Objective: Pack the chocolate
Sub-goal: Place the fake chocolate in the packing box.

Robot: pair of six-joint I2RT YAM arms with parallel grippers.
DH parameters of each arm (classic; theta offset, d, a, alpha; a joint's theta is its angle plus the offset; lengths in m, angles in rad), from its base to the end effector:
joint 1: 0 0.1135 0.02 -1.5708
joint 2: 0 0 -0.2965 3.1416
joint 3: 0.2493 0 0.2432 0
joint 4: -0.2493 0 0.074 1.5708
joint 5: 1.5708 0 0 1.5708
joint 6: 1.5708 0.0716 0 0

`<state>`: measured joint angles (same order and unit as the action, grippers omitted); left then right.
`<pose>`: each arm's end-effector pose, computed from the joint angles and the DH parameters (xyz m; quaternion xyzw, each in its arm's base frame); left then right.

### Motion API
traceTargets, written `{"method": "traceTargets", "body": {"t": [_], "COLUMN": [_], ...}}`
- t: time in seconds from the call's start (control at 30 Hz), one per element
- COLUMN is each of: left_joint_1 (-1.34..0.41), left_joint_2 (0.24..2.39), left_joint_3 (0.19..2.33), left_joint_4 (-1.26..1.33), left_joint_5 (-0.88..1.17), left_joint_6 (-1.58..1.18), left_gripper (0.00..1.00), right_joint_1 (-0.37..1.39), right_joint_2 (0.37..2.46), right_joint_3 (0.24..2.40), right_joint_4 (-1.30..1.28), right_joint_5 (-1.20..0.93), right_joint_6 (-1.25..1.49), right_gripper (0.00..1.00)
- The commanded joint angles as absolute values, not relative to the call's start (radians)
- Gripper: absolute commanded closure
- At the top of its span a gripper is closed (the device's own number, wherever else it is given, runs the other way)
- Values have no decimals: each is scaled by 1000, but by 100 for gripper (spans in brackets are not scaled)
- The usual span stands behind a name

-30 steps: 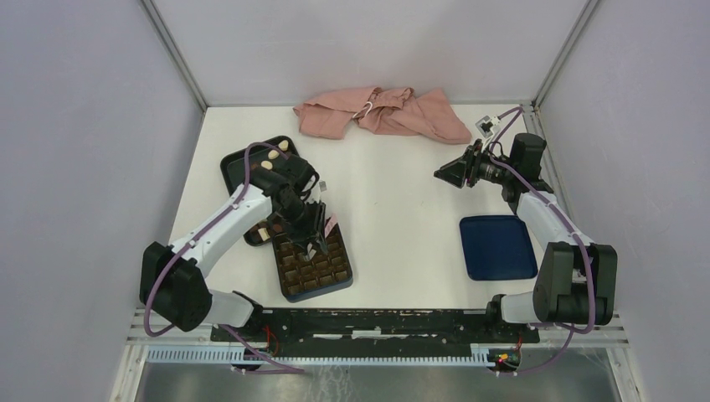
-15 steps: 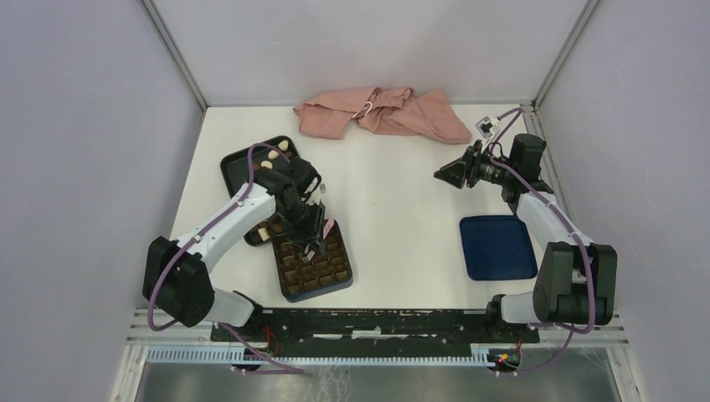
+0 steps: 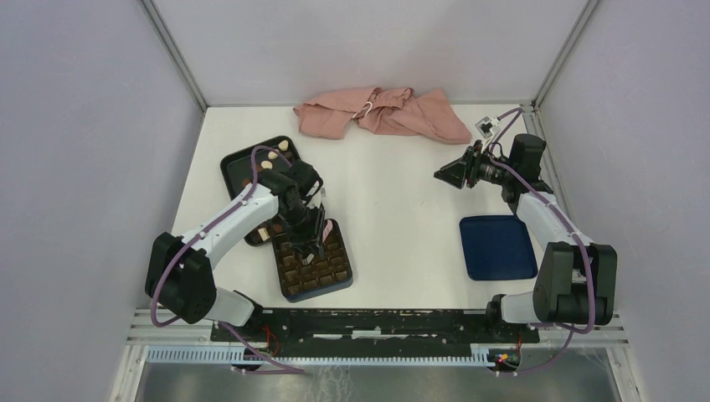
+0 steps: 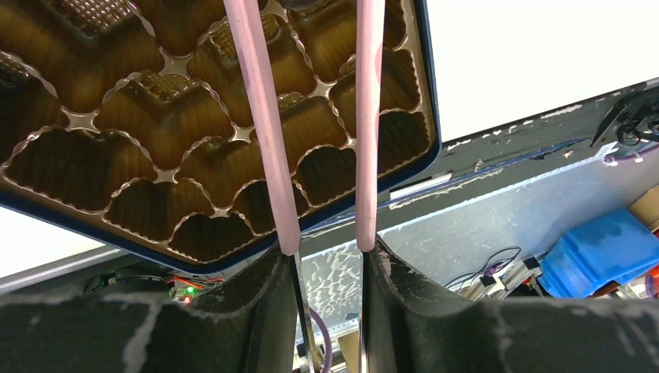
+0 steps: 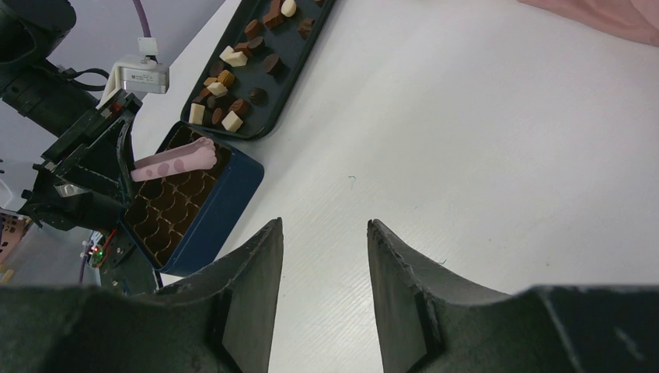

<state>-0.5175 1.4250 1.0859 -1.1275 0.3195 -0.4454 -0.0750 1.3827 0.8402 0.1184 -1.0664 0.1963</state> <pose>0.1922 -0.1353 0.2438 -0.0438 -0.9850 0.1646 0.0280 0.3002 0.0403 0.2898 -0.1753 0.7541 0.4545 0.4404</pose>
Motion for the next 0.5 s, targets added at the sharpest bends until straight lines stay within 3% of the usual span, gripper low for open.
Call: {"method": "traceTargets", "body": {"t": [0.0,0.47], "left_joint_1": [-523,-522], "left_joint_2": [1433,1428], "left_joint_3": [1088,1124], "left_joint_4": [-1115,-1117], "left_joint_5": [306,311], "left_joint_6": [-458,-456], "left_gripper": [62,59], "right_joint_1": [-75,-75], "right_joint_2": [1362,1358], "right_joint_3": [836,838], "right_joint_4": [146,143], "right_joint_5": [-1060,-1065], "right_joint_6": [185,178], "right_gripper": [50,50]}}
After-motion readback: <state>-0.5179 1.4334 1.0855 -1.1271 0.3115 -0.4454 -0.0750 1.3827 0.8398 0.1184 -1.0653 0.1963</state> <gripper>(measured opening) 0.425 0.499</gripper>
